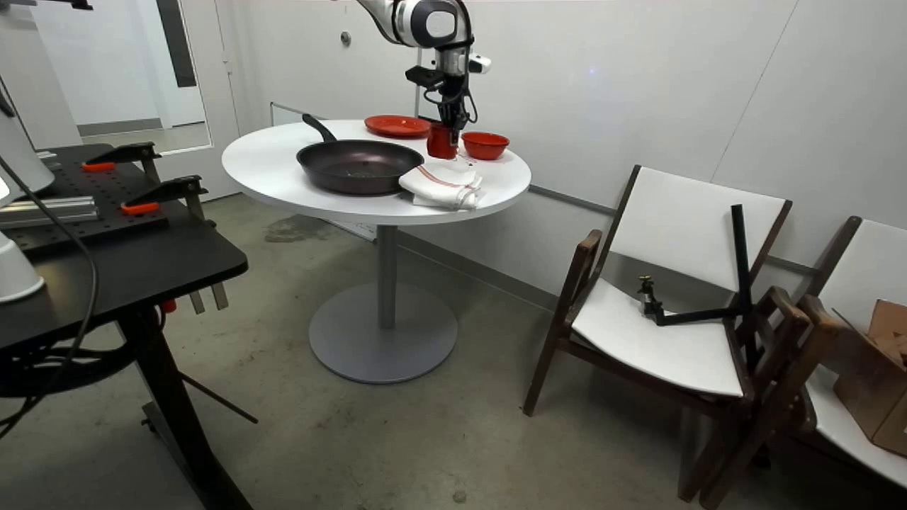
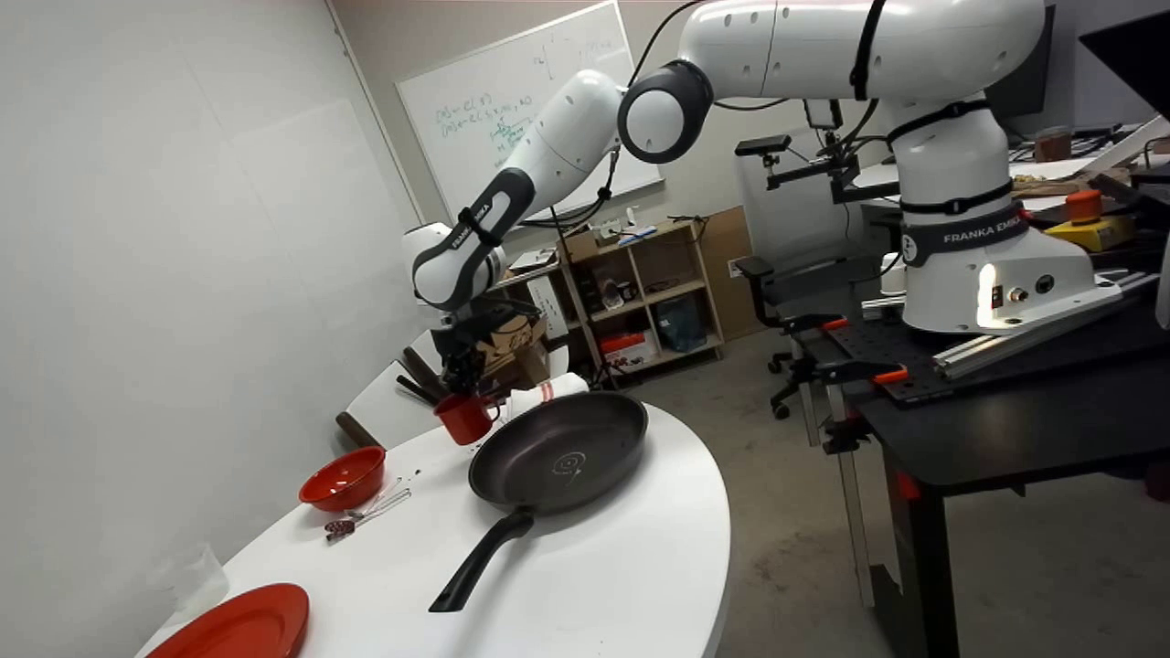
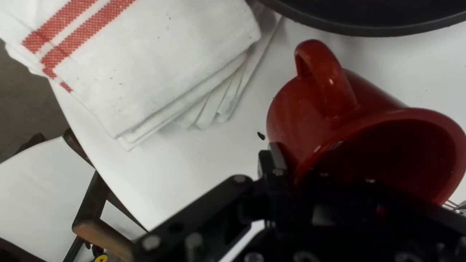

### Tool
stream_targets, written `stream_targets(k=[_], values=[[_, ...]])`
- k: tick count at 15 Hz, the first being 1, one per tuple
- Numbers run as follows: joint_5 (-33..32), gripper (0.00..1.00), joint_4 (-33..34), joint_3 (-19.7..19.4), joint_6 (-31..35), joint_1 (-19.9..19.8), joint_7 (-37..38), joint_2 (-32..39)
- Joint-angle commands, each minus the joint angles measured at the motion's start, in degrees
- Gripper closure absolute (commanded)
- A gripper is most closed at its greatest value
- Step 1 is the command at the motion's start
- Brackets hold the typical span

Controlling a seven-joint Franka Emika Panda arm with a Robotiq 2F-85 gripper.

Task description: Move the red mug to the right side of the table

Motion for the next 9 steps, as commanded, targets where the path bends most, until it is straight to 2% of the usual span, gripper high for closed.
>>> stream_targets(k=[1,9], values=[[-2.18,0.98,5.22,-0.24,-0.18,0.15,-0.98,3.41],[-2.74,0.98,3.85,0.53,3.88,1.88,-7.08,3.43]])
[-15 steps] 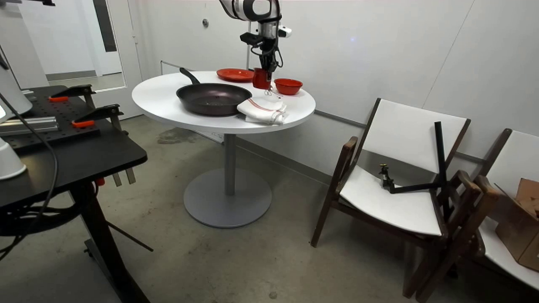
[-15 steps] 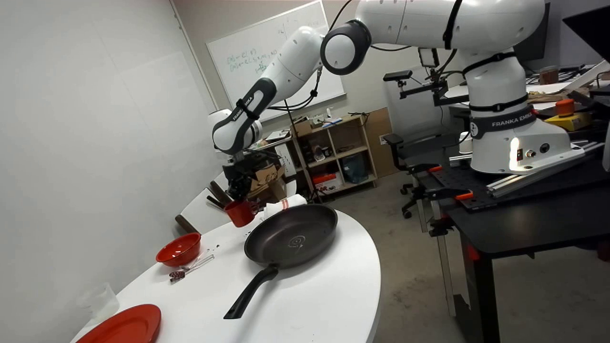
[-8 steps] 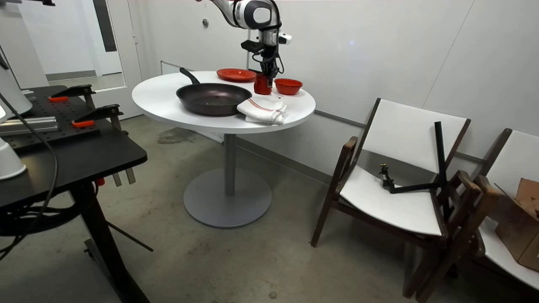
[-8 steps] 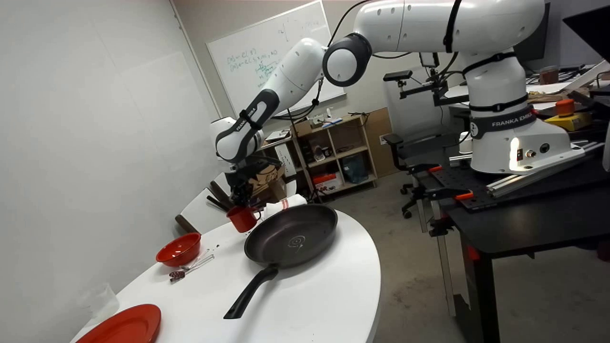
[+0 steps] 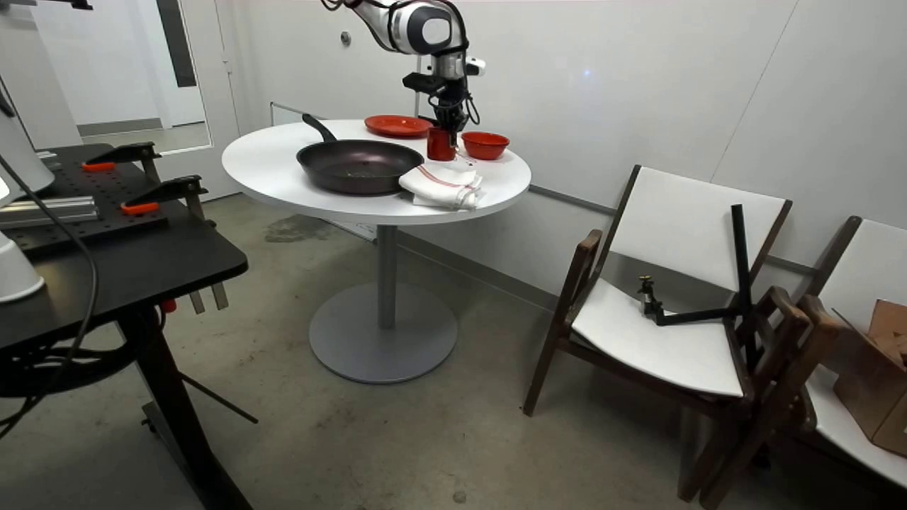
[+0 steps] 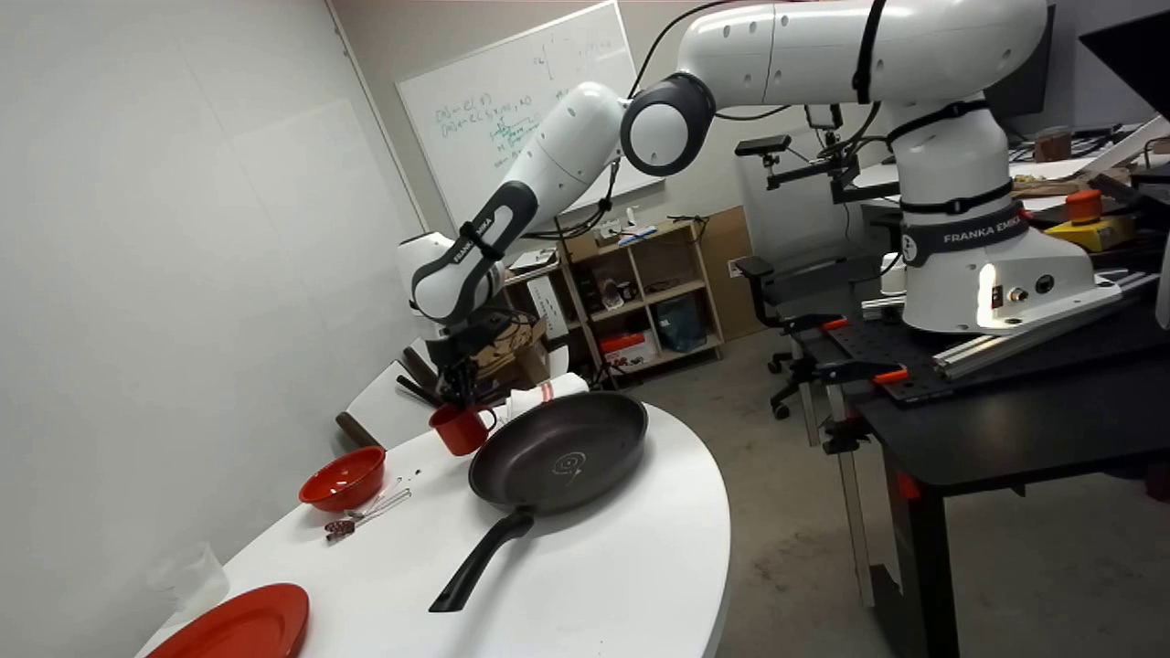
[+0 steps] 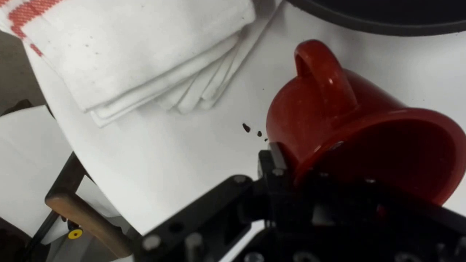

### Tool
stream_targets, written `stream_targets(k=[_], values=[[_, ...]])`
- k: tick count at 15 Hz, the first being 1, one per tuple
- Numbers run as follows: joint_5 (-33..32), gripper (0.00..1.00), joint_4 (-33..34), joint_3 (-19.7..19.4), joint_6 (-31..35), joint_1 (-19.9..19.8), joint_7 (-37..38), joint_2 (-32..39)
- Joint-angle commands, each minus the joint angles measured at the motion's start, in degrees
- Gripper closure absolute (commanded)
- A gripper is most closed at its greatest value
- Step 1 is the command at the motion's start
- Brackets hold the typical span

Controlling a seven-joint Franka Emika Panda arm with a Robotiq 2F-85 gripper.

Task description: Move the red mug to the right side of the table

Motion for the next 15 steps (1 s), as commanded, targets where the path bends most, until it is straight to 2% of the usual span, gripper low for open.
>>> stream_targets(k=[1,6,15], values=[[-0.82,0.98,1.16,0.48,2.02,0.83,-3.6,0.91],[-0.93,0.98,2.38,1.96,1.19,0.26,-5.46,1.98],[-1.11,0.98,3.5,1.82,-1.17,-1.05,-6.03,3.93]])
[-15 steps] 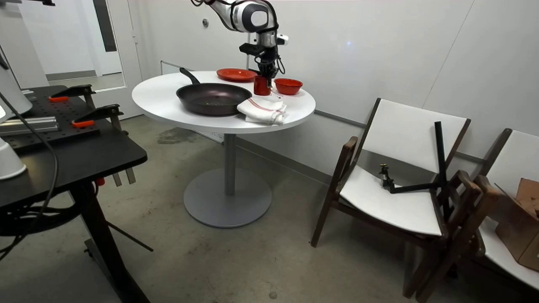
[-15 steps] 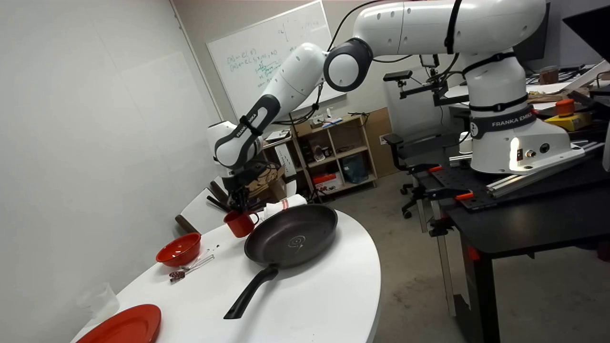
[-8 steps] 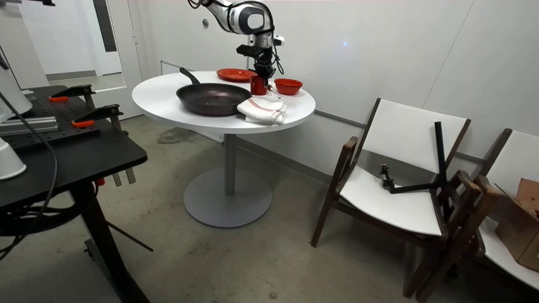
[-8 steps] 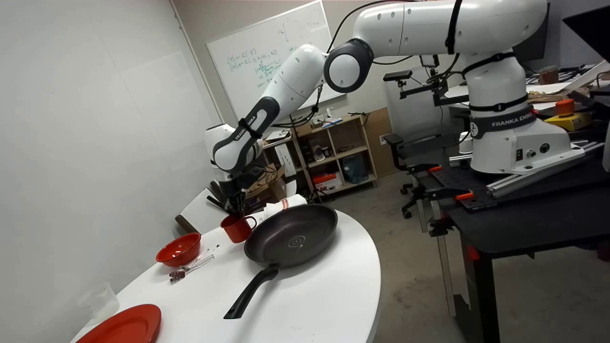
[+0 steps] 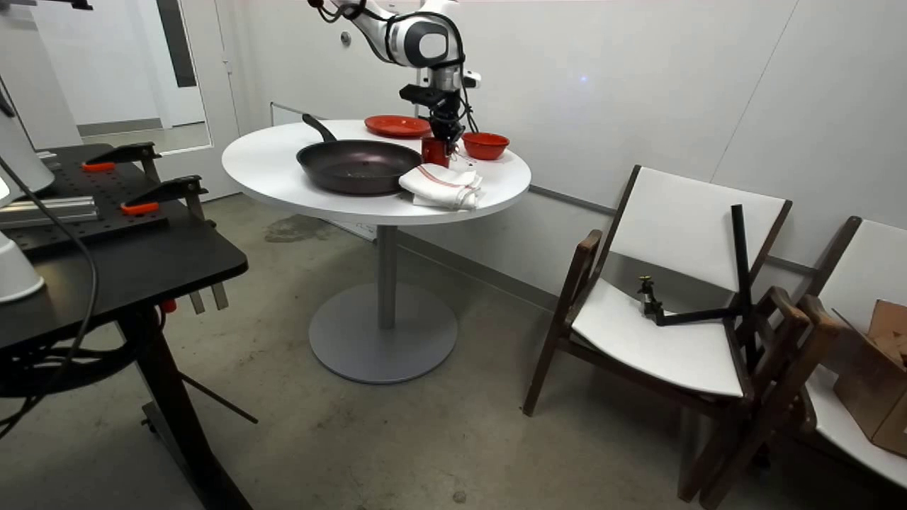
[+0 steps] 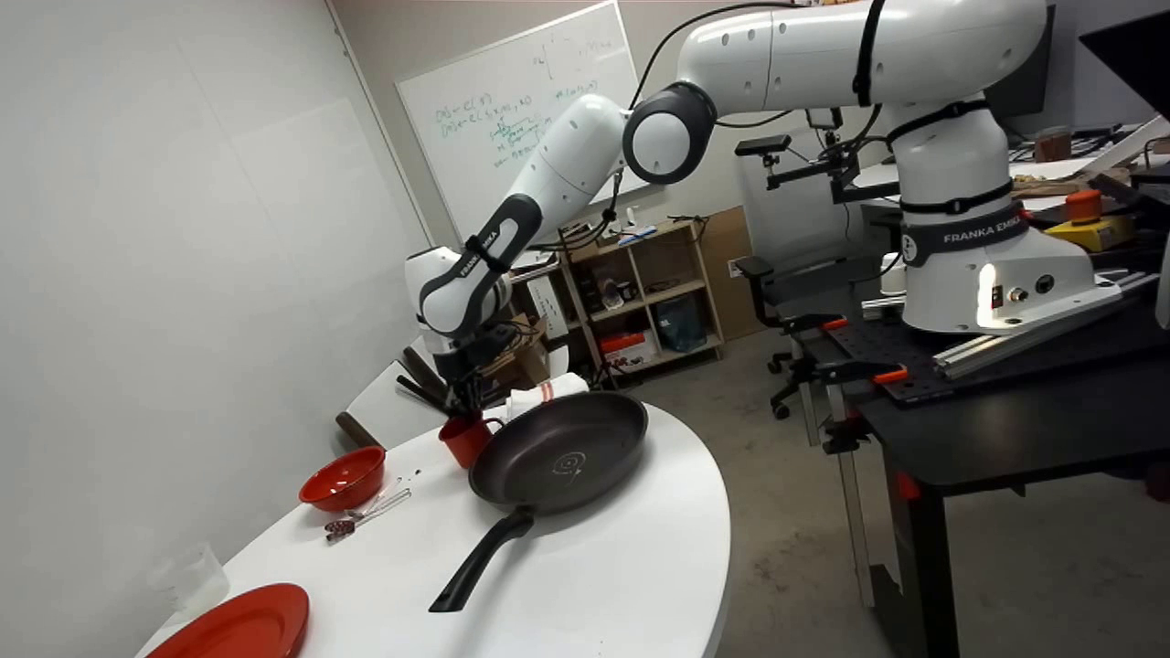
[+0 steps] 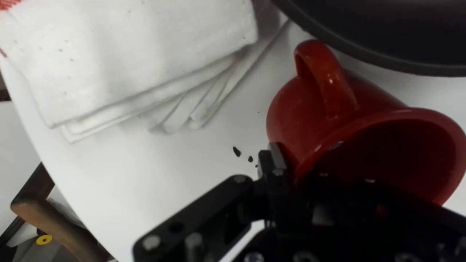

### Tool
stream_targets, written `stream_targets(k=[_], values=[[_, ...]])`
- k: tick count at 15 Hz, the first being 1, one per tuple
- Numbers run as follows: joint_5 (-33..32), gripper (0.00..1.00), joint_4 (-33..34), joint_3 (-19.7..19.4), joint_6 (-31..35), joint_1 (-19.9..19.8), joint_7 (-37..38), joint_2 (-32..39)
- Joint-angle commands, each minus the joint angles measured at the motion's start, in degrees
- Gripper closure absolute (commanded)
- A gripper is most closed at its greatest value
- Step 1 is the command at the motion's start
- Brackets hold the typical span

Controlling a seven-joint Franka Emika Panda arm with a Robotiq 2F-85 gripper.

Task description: Move the red mug to the right side of the table

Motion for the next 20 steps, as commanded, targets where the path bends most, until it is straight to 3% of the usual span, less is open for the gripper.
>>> stream_targets(k=[1,8,9,11,19,20], values=[[-1.07,0.98,3.32,0.7,-1.98,-0.68,-1.11,1.82],[-0.36,0.95,2.59,-0.06,-1.6,-0.31,-1.54,1.45],[-0.36,0.69,2.58,-0.07,-1.63,-0.3,-1.48,1.43],[-0.35,0.64,2.57,-0.07,-1.68,-0.28,-1.47,1.41],[-0.32,0.05,2.74,-0.19,-1.69,-0.25,-1.1,1.28],[-0.32,0.01,2.79,-0.2,-1.71,-0.25,-1.09,1.26]])
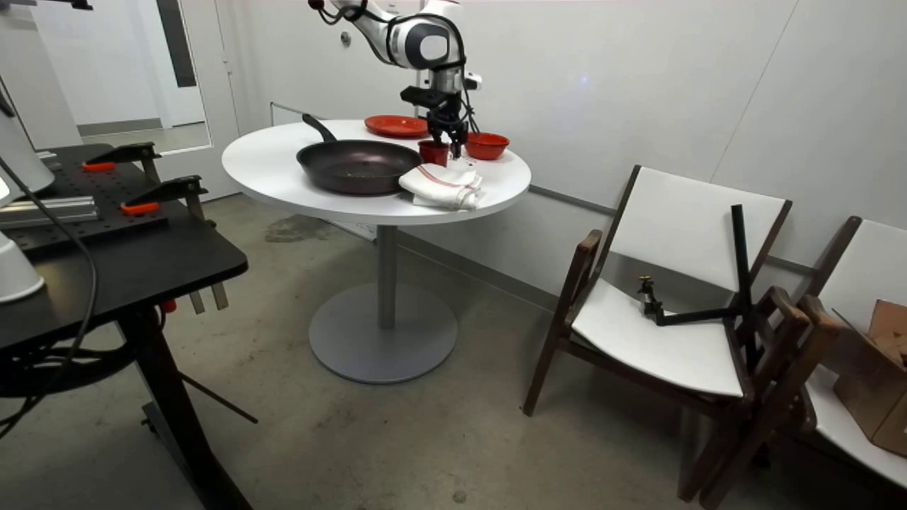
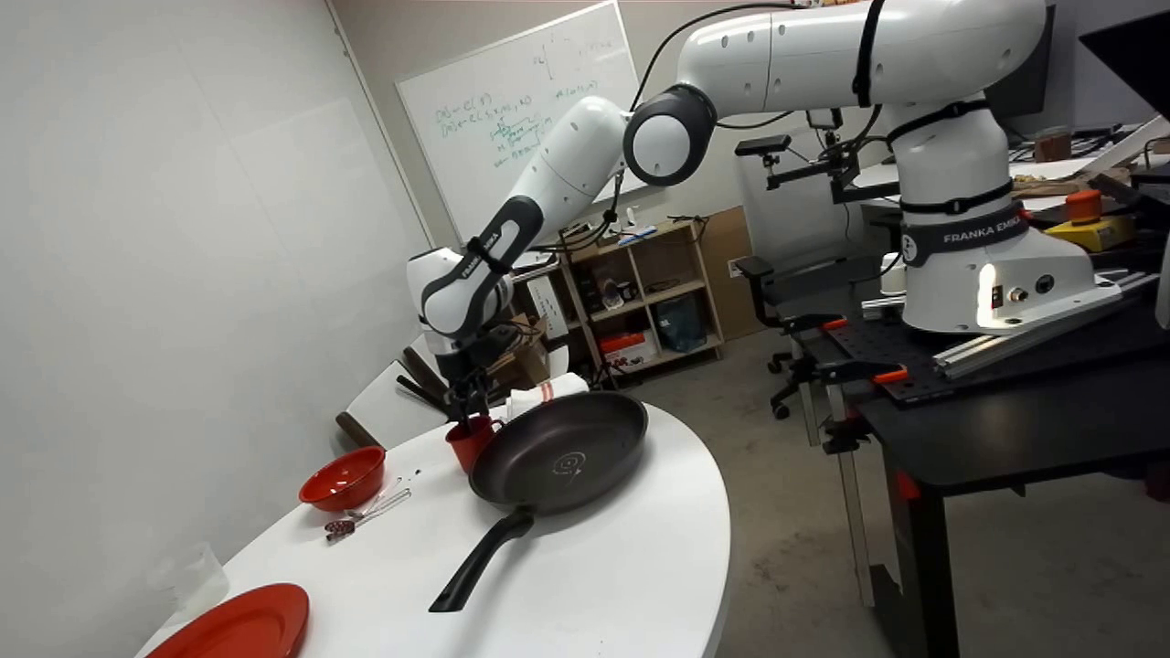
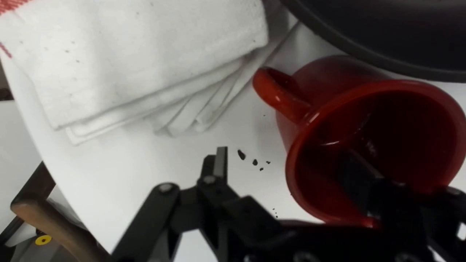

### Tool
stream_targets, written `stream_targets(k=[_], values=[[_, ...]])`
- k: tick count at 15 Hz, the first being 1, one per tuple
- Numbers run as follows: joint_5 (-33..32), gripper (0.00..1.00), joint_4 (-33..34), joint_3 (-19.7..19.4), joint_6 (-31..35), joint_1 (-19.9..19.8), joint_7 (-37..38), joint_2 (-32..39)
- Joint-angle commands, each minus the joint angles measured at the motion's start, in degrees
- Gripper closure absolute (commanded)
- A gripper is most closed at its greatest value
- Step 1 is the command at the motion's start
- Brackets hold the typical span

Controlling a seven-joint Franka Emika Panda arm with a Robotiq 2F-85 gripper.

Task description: Move the red mug to the right side of the table

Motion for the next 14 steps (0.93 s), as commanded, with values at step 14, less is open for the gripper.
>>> stream_targets(k=[14], values=[[-0.57,0.0,-2.76,-2.09,-0.16,0.83,1.34,-6.72]])
